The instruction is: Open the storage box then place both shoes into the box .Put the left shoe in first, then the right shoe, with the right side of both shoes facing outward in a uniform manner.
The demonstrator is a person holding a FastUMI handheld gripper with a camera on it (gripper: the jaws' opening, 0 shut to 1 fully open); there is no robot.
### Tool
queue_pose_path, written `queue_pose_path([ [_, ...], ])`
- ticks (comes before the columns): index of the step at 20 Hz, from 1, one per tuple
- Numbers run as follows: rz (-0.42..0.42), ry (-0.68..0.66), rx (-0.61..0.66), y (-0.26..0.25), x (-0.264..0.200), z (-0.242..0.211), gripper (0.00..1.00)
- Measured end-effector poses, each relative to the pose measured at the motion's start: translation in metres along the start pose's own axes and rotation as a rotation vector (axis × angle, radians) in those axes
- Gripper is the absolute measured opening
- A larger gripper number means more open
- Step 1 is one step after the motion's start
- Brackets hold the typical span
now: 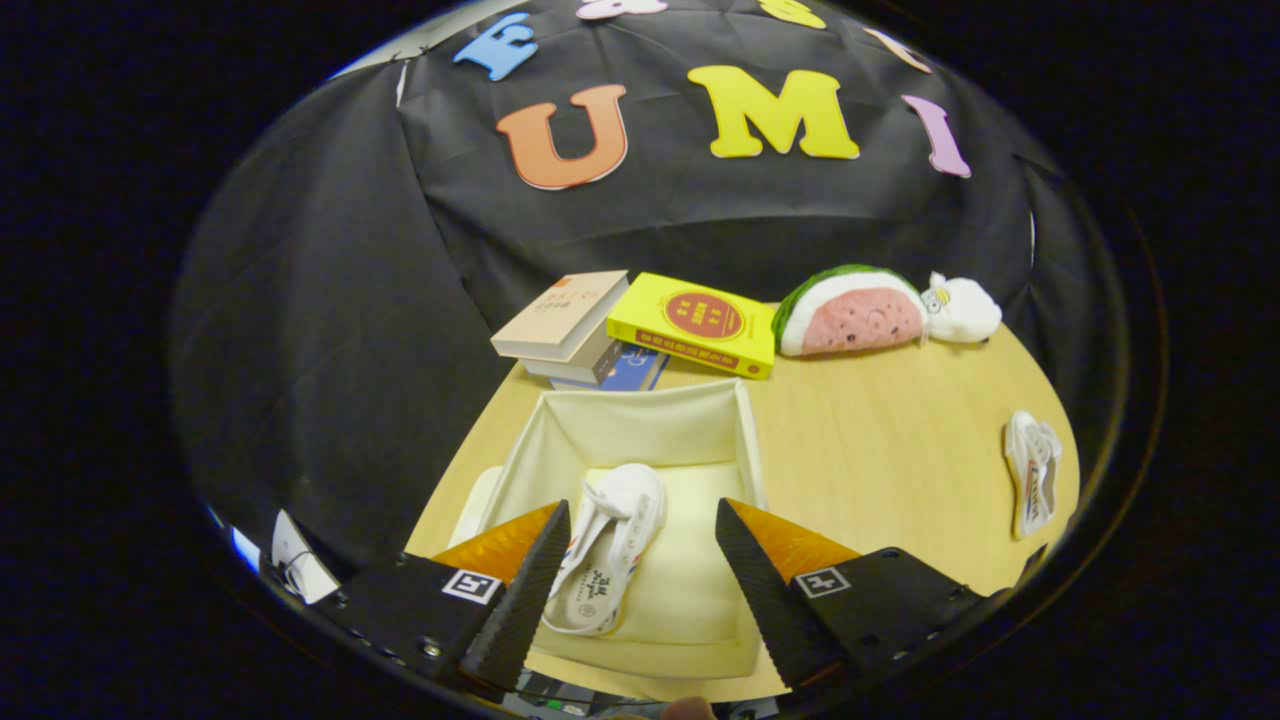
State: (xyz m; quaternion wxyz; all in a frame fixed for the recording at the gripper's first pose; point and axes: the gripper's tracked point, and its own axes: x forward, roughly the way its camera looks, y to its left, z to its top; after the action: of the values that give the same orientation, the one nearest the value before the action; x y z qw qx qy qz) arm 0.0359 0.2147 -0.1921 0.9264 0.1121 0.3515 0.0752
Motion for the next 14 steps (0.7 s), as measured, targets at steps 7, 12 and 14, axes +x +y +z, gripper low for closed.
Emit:
queue_pose_path([
  [7, -0.016, -0.186, -0.059, -0.139, -0.077, 0.038, 0.92],
  [12, -0.162, -0.21, -0.065, -0.283, -0.106, 0.021, 0.92],
  [14, -0.208, -0.164, -0.032, -0.332, -0.108, 0.002, 0.92],
])
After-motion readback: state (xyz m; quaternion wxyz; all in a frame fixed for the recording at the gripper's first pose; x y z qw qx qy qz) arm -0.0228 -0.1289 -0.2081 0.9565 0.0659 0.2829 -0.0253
